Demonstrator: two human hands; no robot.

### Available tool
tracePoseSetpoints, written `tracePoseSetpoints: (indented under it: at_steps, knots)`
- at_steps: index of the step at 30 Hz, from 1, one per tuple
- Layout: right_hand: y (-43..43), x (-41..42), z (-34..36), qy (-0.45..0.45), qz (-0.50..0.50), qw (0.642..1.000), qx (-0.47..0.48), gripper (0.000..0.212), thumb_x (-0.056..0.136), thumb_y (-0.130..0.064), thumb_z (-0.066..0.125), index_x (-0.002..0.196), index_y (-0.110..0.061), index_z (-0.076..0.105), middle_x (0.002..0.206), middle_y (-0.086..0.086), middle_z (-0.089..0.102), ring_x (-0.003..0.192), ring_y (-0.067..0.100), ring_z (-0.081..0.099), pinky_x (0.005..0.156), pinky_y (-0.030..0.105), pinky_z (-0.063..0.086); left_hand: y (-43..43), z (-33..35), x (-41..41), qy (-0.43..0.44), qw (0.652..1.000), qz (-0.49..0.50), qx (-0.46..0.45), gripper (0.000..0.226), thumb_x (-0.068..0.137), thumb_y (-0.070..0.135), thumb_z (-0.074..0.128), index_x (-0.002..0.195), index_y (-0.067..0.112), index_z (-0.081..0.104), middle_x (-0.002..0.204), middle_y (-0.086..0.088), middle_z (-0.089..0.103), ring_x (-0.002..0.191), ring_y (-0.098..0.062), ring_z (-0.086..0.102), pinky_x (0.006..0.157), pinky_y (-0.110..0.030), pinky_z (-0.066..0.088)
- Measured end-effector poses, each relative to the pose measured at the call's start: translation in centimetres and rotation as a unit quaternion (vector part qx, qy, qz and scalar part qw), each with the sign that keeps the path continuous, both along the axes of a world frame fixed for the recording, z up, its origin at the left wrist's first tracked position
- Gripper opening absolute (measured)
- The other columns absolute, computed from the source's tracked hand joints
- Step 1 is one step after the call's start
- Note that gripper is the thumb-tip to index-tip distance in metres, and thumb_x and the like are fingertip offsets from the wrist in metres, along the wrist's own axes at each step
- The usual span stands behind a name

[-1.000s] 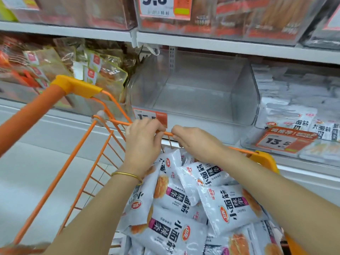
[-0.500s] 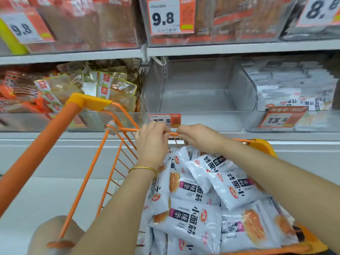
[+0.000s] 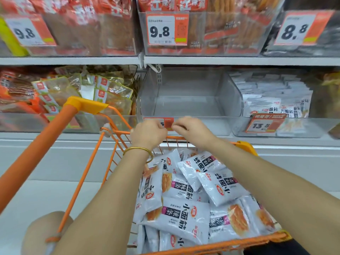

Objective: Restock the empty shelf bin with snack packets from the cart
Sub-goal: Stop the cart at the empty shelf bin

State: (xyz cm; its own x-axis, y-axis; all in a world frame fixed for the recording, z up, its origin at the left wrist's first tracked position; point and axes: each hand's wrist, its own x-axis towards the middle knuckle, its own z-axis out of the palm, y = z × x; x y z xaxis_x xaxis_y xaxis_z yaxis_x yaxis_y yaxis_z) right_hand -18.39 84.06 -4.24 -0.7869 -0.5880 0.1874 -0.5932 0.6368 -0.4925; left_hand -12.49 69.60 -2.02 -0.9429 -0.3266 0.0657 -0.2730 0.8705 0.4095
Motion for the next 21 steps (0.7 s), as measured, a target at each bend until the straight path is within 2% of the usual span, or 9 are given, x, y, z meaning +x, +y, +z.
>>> tracePoseSetpoints:
  at_steps: [2,5,8,10,12,14,17,19,21]
  knots:
    - [0.5,-1.2,0.6,0.053,-0.075,0.995,-0.042,0.020,0.095,-0.022,0.046,0.103,-0.015,0.063,0.101,0.004,0.063,0.093,0.020,0.055,0.083,0.035,0.046,0.7,0.5,-1.0,0.049,0.998,-0.005,-0.037,0.024,0.087,0.021,0.049,0.101,0.019,0.068,0.108,-0.005,0.064,0.105,-0.030,0.055,0.089,-0.039,0.045]
    - [2.1,-2.3,0.4,0.048,-0.154,0.987,-0.013,0.019,0.094,-0.017,0.045,0.109,-0.014,0.055,0.107,0.006,0.058,0.096,0.027,0.057,0.081,0.037,0.046,1.6,0.2,-2.3,0.065,0.995,-0.036,-0.065,0.026,0.088,0.017,0.048,0.105,0.013,0.067,0.109,-0.009,0.062,0.103,-0.032,0.055,0.086,-0.042,0.048]
    - [3.3,-1.7,-1.4,-0.002,-0.176,0.983,0.049,0.018,0.095,-0.027,0.047,0.104,-0.014,0.054,0.103,0.006,0.060,0.093,0.029,0.058,0.075,0.036,0.043,2.1,-1.4,-2.2,0.022,0.997,-0.059,-0.053,0.027,0.093,0.030,0.048,0.086,0.009,0.063,0.092,-0.008,0.066,0.091,-0.030,0.060,0.076,-0.035,0.049]
    - [3.5,-1.6,-1.9,-0.044,-0.175,0.982,0.060,0.021,0.095,-0.032,0.046,0.097,-0.014,0.058,0.096,0.005,0.064,0.090,0.028,0.060,0.071,0.033,0.043,2.3,-2.7,-1.7,0.019,0.991,-0.075,-0.108,0.035,0.096,0.037,0.040,0.072,0.016,0.054,0.083,-0.007,0.067,0.083,-0.029,0.062,0.065,-0.030,0.041]
    - [3.4,-2.0,-1.8,-0.075,-0.151,0.983,0.073,0.017,0.094,-0.027,0.047,0.093,-0.015,0.060,0.096,0.006,0.066,0.088,0.028,0.061,0.071,0.032,0.044,2.1,-3.0,-1.6,0.028,0.990,-0.079,-0.117,0.040,0.097,0.039,0.037,0.068,0.017,0.052,0.078,-0.005,0.066,0.078,-0.026,0.060,0.059,-0.028,0.035]
    - [3.0,-1.9,-1.4,-0.077,-0.145,0.982,0.091,0.010,0.092,-0.020,0.048,0.092,-0.016,0.058,0.101,0.007,0.066,0.086,0.029,0.060,0.071,0.032,0.045,1.6,-2.8,-1.9,0.007,0.991,-0.091,-0.093,0.041,0.097,0.038,0.037,0.066,0.016,0.054,0.077,-0.003,0.065,0.075,-0.024,0.058,0.058,-0.026,0.036]
    - [2.1,-1.5,-0.7,0.068,-0.167,0.974,0.135,0.017,0.092,-0.018,0.051,0.108,-0.013,0.052,0.114,0.008,0.055,0.101,0.031,0.055,0.073,0.036,0.041,1.3,-2.5,-2.0,-0.008,0.991,-0.104,-0.079,0.041,0.095,0.034,0.038,0.066,0.015,0.060,0.078,-0.003,0.067,0.076,-0.024,0.060,0.065,-0.028,0.047]
    - [1.3,-1.7,-0.2,0.172,-0.190,0.956,0.140,0.024,0.092,-0.017,0.050,0.116,-0.012,0.050,0.119,0.008,0.051,0.110,0.031,0.047,0.078,0.038,0.038,1.3,-2.5,-1.8,-0.007,0.992,-0.102,-0.080,0.041,0.095,0.032,0.038,0.068,0.014,0.063,0.079,-0.003,0.068,0.077,-0.025,0.061,0.067,-0.029,0.048]
    - [0.8,-2.6,-0.2,0.182,-0.203,0.946,0.176,0.024,0.095,-0.018,0.048,0.118,-0.014,0.051,0.121,0.006,0.054,0.115,0.029,0.044,0.087,0.038,0.036,1.3,-2.6,-1.7,-0.005,0.993,-0.097,-0.073,0.040,0.095,0.031,0.037,0.070,0.013,0.064,0.079,-0.003,0.068,0.077,-0.025,0.061,0.068,-0.029,0.047]
